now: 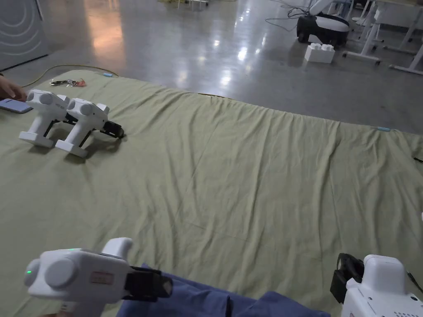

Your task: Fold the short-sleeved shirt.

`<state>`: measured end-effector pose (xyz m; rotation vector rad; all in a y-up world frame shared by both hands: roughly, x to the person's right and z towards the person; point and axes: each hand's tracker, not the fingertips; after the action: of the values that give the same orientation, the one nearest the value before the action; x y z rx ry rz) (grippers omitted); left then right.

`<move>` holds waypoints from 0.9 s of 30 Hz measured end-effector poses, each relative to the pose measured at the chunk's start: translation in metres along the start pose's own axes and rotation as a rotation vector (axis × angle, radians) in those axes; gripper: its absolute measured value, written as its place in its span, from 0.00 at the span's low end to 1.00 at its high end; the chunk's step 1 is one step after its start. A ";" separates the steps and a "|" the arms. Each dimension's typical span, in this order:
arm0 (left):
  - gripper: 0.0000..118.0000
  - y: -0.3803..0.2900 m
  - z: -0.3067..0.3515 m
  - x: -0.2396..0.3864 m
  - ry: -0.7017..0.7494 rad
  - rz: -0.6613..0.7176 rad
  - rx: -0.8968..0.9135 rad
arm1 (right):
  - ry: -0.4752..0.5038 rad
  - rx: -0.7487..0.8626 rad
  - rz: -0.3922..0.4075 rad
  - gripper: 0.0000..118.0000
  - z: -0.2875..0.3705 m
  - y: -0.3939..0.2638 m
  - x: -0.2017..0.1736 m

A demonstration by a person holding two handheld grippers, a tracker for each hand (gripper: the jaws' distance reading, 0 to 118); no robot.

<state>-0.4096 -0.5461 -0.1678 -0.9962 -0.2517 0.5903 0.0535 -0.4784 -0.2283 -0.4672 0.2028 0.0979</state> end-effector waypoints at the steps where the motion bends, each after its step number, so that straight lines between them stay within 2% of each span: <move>1: 0.60 0.000 0.006 -0.016 0.006 0.032 0.021 | 0.003 0.001 -0.002 0.05 -0.001 0.001 -0.001; 2: 0.62 -0.001 0.008 -0.028 -0.009 0.056 0.030 | 0.006 0.000 -0.004 0.05 -0.001 0.002 -0.001; 7: 0.63 -0.015 -0.009 -0.071 -0.149 0.220 -0.018 | 0.024 -0.009 -0.016 0.05 -0.002 0.003 -0.010; 15: 0.60 -0.031 -0.048 -0.079 -0.385 0.337 -0.033 | 0.019 -0.014 -0.002 0.05 0.001 0.002 -0.015; 16: 0.56 -0.032 -0.056 -0.081 -0.372 0.291 -0.048 | 0.019 -0.014 -0.003 0.05 0.001 0.002 -0.015; 17: 0.35 -0.032 -0.058 -0.076 -0.336 0.238 -0.049 | 0.020 -0.014 -0.004 0.05 0.000 0.003 -0.015; 18: 0.20 -0.031 -0.060 -0.073 -0.301 0.202 -0.055 | 0.021 -0.014 -0.004 0.05 0.000 0.003 -0.015; 19: 0.20 -0.032 -0.060 -0.071 -0.270 0.207 -0.058 | 0.019 -0.013 -0.003 0.05 0.001 0.004 -0.015; 21: 0.19 -0.032 -0.058 -0.082 -0.300 0.236 -0.039 | 0.016 -0.011 0.000 0.05 0.001 0.005 -0.016; 27: 0.14 -0.016 0.003 -0.056 -0.222 0.166 0.032 | 0.024 -0.007 0.012 0.05 0.001 0.008 -0.016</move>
<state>-0.4508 -0.5825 -0.1496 -0.9262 -0.3565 0.8559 0.0369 -0.4721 -0.2275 -0.4745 0.2286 0.1048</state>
